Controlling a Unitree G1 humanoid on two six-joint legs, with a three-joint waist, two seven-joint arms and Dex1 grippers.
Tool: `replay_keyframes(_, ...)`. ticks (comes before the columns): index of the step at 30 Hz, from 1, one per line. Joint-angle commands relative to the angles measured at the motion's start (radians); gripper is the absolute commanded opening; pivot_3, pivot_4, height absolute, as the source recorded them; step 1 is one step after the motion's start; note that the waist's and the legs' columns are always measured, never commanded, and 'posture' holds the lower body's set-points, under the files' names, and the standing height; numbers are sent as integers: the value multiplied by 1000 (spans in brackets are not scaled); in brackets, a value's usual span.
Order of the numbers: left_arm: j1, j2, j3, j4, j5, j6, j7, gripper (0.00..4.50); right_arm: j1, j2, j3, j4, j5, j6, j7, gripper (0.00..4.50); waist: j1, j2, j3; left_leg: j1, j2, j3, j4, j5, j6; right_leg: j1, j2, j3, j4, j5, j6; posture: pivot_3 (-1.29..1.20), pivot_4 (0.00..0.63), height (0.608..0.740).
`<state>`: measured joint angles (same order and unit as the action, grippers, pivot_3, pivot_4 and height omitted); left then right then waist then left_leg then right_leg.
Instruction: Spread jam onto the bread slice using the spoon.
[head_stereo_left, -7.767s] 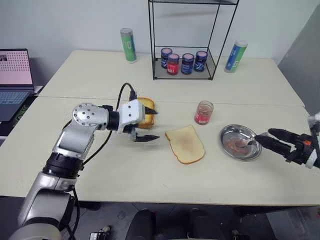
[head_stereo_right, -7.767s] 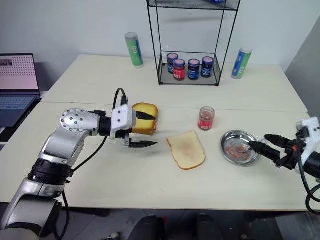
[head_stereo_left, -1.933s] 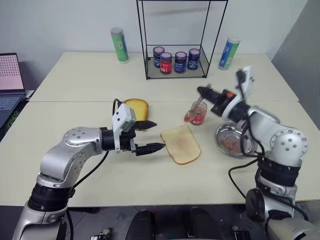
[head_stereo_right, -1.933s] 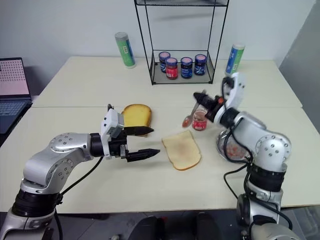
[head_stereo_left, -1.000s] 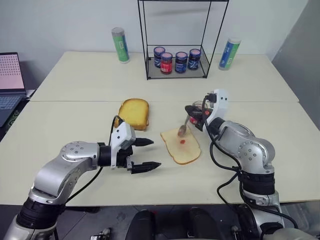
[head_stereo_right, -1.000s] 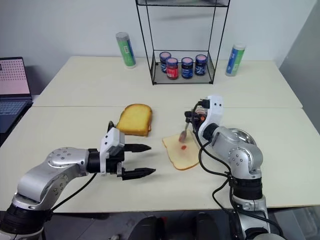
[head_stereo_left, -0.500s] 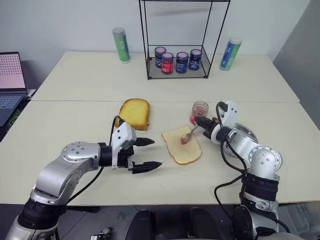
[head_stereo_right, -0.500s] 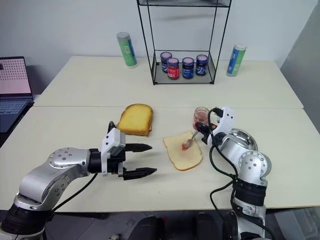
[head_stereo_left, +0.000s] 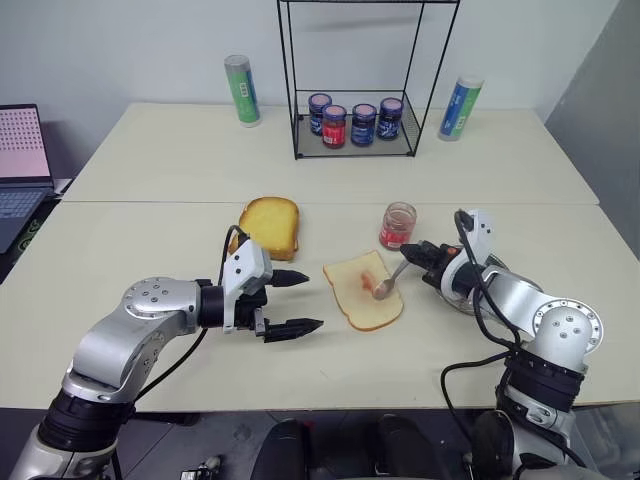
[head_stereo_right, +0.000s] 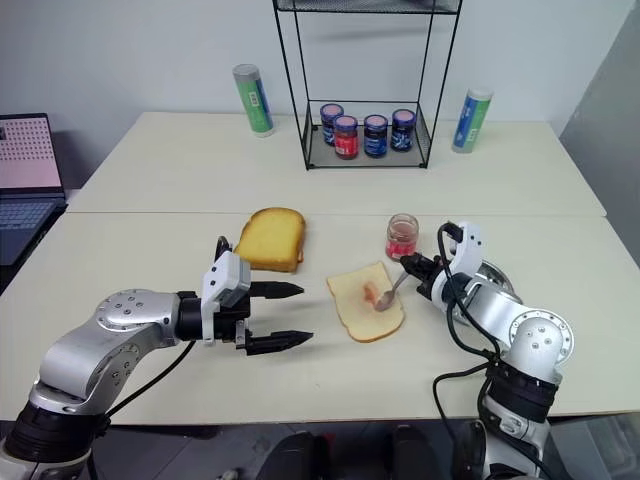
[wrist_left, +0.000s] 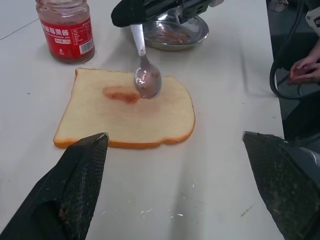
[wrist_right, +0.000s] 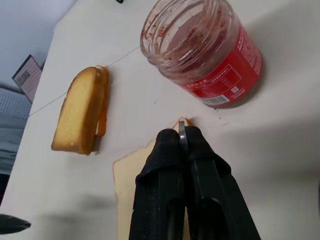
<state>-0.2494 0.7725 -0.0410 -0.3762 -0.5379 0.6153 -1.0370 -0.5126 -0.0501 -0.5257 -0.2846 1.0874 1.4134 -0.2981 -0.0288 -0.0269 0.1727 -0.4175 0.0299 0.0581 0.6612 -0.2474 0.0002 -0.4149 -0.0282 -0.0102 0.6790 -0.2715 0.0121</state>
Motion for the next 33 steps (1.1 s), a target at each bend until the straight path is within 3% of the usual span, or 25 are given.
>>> replay_keyframes(1,-23,-2,1,-3,4,-21,-4,4500,-65,28,-25,8,85,-32,-43,52,0,0,0,0,0,0,0,0,0,0,0,0,0,0,0,0,150,740)
replay_keyframes(9,-29,-3,1,-4,7,-22,-5,4500,-60,120,49,152,-32,-216,-44,52,-3,0,0,0,1,0,0,0,0,-1,2,0,0,0,0,0,150,740)
replay_keyframes(16,-24,1,7,-11,6,-17,-1,4500,-14,105,87,171,-58,-250,-23,52,-3,0,0,0,1,0,0,0,0,-1,2,0,0,0,0,0,150,740)
replay_keyframes(23,-20,2,3,-16,7,-18,-2,4500,62,33,73,114,26,-166,-30,52,0,0,0,0,1,0,0,0,0,0,1,0,0,0,0,0,150,740)
replay_keyframes(33,-35,-6,-13,-5,13,-25,-6,4500,152,-45,46,44,268,-125,-137,52,0,0,0,0,0,0,0,0,0,1,1,0,-1,0,0,0,150,740)
